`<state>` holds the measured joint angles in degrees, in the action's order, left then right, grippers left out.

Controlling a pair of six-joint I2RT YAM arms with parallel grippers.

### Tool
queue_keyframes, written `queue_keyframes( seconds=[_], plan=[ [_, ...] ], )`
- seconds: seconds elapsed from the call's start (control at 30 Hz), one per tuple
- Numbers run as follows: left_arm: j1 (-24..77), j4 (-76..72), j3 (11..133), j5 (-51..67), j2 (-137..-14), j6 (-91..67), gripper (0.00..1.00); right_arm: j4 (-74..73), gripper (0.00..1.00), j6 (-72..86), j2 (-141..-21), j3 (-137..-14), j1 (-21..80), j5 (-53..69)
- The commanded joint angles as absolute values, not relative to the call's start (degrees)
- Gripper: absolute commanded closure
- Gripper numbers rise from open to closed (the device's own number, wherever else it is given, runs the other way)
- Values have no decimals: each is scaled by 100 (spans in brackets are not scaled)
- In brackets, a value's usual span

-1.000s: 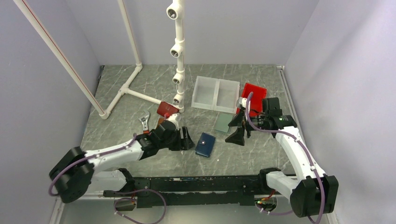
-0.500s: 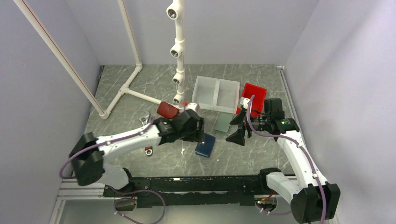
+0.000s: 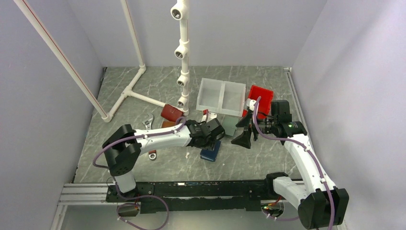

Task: Take the credit cards out of the card holder
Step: Open the card holder at the center of the board.

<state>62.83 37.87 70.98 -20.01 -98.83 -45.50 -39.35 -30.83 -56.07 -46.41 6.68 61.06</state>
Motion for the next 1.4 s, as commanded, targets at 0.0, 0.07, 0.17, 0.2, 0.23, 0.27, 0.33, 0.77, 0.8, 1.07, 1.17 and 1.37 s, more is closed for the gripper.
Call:
queue_keyframes(
  seconds=[0.0,0.07,0.17,0.2,0.23,0.27,0.33,0.77,0.8,1.07,1.17,1.37],
  plan=[
    [6328,3906,7467,-2216,-10069,-4571,37,-3714,0,-3068,-5611,-4658,650,6056],
    [6328,3747,7513,-2173,-10160,-4476,37,-3709,0,-3067,-5625,-4660,629,6031],
    [6330,3743,7661,-2186,-10384,-4443,37,-3716,0,-3067,-5644,-4659,585,6029],
    [6328,3801,7730,-2216,-10468,-4470,36,-3710,0,-3067,-5645,-4663,580,6029],
    [6328,3878,7796,-2241,-10557,-4513,37,-3709,0,-3065,-5649,-4659,580,6041],
    [6328,3930,7852,-2247,-10631,-4543,37,-3713,0,-3065,-5651,-4658,578,6057],
    [6329,4038,7932,-2231,-10738,-4626,37,-3722,0,-3067,-5679,-4667,573,6096],
    [6337,4260,7934,-2227,-10909,-4793,45,-3709,0,-3045,-5764,-4668,579,6060],
    [6339,4312,7925,-2246,-10914,-4817,46,-3709,0,-3049,-5765,-4668,580,6064],
    [6357,4090,7568,-2139,-10708,-4805,64,-3718,0,-3065,-5762,-4663,579,6130],
    [6363,4033,7522,-2127,-10659,-4773,73,-3718,0,-3059,-5740,-4654,579,6164],
    [6367,3933,7344,-2205,-10454,-4848,87,-3718,0,-3045,-5718,-4631,588,6289]
  ],
)
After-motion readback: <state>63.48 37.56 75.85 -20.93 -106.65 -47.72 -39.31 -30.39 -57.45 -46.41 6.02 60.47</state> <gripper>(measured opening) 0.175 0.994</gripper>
